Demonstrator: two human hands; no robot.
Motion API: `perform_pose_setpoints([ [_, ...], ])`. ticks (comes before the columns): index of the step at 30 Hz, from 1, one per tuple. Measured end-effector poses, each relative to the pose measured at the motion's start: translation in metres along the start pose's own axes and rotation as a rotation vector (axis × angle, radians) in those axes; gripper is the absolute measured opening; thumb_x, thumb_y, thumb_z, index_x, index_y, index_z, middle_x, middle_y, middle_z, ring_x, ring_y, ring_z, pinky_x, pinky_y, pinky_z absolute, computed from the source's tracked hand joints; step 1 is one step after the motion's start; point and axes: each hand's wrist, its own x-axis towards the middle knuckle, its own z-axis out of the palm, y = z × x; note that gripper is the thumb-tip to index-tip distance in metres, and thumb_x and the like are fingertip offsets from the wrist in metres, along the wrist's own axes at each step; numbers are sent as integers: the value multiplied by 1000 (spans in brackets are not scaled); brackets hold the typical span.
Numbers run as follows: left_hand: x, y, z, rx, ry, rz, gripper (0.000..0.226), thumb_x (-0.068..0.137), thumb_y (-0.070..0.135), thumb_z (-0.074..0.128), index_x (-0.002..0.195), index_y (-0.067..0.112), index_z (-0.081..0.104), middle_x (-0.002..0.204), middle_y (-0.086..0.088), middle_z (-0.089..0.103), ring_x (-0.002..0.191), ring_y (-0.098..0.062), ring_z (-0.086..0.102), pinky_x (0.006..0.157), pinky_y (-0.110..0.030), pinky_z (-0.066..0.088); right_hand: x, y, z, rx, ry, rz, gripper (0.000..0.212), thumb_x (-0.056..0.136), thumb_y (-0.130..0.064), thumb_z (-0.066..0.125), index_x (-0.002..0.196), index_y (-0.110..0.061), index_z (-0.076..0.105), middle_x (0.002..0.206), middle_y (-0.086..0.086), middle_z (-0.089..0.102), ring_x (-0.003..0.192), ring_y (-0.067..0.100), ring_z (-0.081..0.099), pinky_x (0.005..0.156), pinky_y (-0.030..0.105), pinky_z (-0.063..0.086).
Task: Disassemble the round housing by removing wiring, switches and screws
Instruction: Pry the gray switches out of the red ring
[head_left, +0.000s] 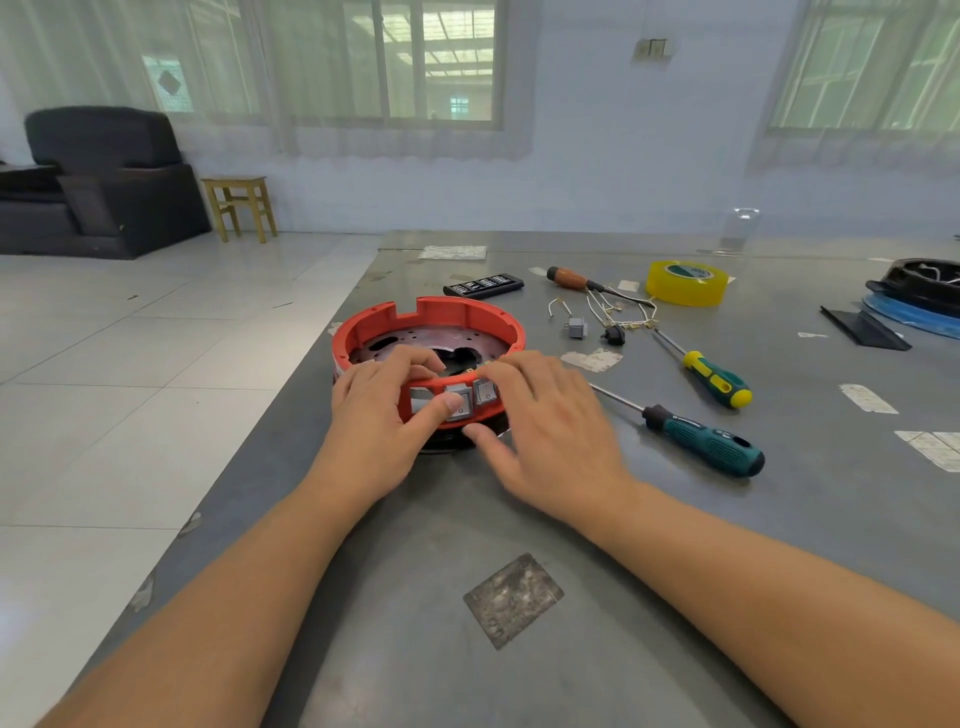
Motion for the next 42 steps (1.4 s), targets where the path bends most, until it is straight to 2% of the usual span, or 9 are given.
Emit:
perform_pose_setpoints([
  [4, 2, 0, 0, -16, 10, -17, 34, 87, 57, 69, 114, 47, 52, 114, 24, 62, 118, -4, 41, 109, -33, 29, 10, -10, 12, 54, 25, -43, 40, 88, -44, 66, 118, -20, 58, 110, 2, 55, 93, 25, 54, 76, 40, 44],
  [12, 3, 3, -1, 14, -26, -11, 41, 86, 70, 58, 119, 47, 53, 113, 30, 60, 120, 1, 44, 109, -28, 23, 11, -5, 18, 125, 74, -69, 29, 91, -40, 65, 110, -19, 64, 103, 1, 58, 90, 24, 56, 73, 39, 45],
  [16, -2, 8, -6, -38, -3, 66, 27, 97, 42, 48, 122, 49, 58, 118, 35, 59, 127, 2, 45, 112, -23, 19, 9, -9, 7, 279, 98, -3, 34, 87, -35, 66, 113, -14, 64, 104, 1, 60, 94, 22, 59, 80, 38, 49],
  [19, -6, 12, -10, 14, -30, 135, 45, 89, 25, 50, 128, 43, 62, 131, 34, 54, 142, -4, 37, 121, -31, 14, 4, -6, -4, 478, 114, 110, 33, 86, -24, 70, 116, -14, 62, 106, -5, 58, 93, 11, 56, 85, 28, 48],
  [24, -8, 18, -9, 75, -38, 240, 39, 90, 41, 68, 129, 35, 66, 135, 23, 61, 146, -9, 38, 122, -41, 23, -4, -1, -16, 603, 63, 157, 32, 93, -24, 69, 122, -16, 61, 107, -9, 61, 94, 5, 57, 84, 10, 38],
  [32, -4, 15, -6, 150, -11, 284, 37, 91, 43, 69, 123, 23, 71, 128, 10, 68, 137, -17, 48, 115, -48, 37, 0, 5, -16, 632, 33, 90, 37, 94, -23, 67, 130, -21, 57, 122, -11, 59, 107, 5, 59, 92, 22, 48],
  [37, -1, 18, -1, 226, -34, 333, 38, 93, 46, 72, 124, 23, 72, 130, 10, 66, 136, -19, 50, 116, -43, 35, 5, 21, -21, 537, 69, -44, 22, 90, -15, 73, 112, -13, 70, 113, -4, 69, 110, 10, 63, 92, 32, 53],
  [39, -1, 21, 3, 255, -8, 299, 38, 93, 47, 69, 126, 26, 70, 132, 9, 65, 135, -17, 49, 115, -35, 27, 9, 30, -24, 533, 74, -4, 20, 87, -13, 74, 107, -13, 70, 107, -4, 70, 100, 9, 65, 87, 31, 54],
  [42, -1, 23, 9, 323, 21, 228, 39, 97, 48, 61, 129, 27, 67, 132, 6, 65, 132, -17, 47, 113, -32, 21, 19, 50, -28, 565, 93, 269, 14, 86, -15, 77, 99, -18, 72, 94, -10, 71, 86, 4, 67, 83, 21, 55],
])
